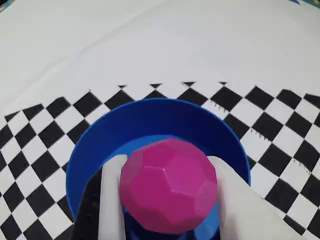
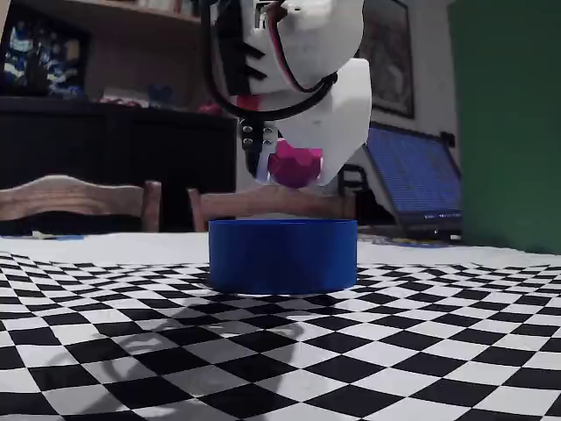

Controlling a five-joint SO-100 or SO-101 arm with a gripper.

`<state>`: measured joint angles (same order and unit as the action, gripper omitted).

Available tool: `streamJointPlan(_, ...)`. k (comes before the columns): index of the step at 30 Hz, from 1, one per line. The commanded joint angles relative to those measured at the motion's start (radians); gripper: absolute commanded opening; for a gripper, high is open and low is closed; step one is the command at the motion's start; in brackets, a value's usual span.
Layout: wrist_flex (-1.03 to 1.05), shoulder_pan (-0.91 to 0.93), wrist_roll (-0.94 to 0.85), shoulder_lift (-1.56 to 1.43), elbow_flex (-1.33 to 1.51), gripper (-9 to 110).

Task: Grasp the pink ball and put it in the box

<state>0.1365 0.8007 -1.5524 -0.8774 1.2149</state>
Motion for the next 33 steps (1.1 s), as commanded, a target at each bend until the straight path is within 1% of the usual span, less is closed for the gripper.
streamJointPlan(1, 0.008, 0.006, 0.005, 0.000, -0.077, 0)
streamJointPlan(33, 0.061, -0.005, 0.002, 0.222, -0.371, 0)
